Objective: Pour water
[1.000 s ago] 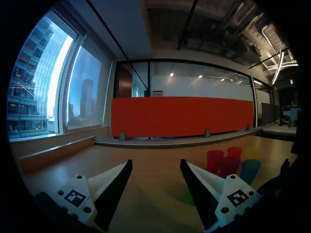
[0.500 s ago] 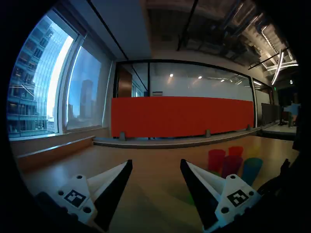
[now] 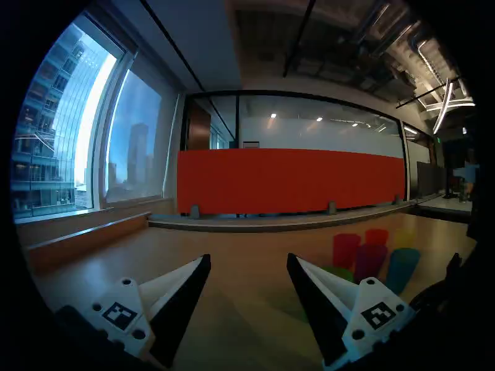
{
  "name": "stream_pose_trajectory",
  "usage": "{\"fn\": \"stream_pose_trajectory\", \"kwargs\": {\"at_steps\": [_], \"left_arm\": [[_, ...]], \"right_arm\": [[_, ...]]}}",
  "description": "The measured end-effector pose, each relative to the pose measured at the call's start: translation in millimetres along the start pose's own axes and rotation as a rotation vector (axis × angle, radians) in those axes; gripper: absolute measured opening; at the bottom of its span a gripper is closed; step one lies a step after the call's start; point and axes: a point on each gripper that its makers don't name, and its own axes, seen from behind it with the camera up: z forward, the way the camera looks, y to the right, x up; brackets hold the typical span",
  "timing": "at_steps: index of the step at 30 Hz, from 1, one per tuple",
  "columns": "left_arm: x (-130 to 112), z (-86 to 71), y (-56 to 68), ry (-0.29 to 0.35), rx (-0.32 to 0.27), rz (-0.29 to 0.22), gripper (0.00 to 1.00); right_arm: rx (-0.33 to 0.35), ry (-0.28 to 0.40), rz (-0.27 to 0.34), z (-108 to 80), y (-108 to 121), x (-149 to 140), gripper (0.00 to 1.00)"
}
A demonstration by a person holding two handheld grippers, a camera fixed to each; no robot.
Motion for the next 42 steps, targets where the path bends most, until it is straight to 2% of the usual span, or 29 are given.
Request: {"fn": "stream_pose_trajectory", "kwargs": {"at_steps": [32, 42], "left_arm": [[-5.5, 3.8, 0.7, -0.02, -0.009, 0.002, 0.91], [-5.5, 3.3, 0.8, -0.02, -0.009, 0.001, 0.91]], "right_arm": [[0.025, 0.006, -0.005, -6.2, 1.9, -2.9, 0.99], [0.033, 0.019, -0.05, -1.5, 3.0, -8.9, 0.99]]}}
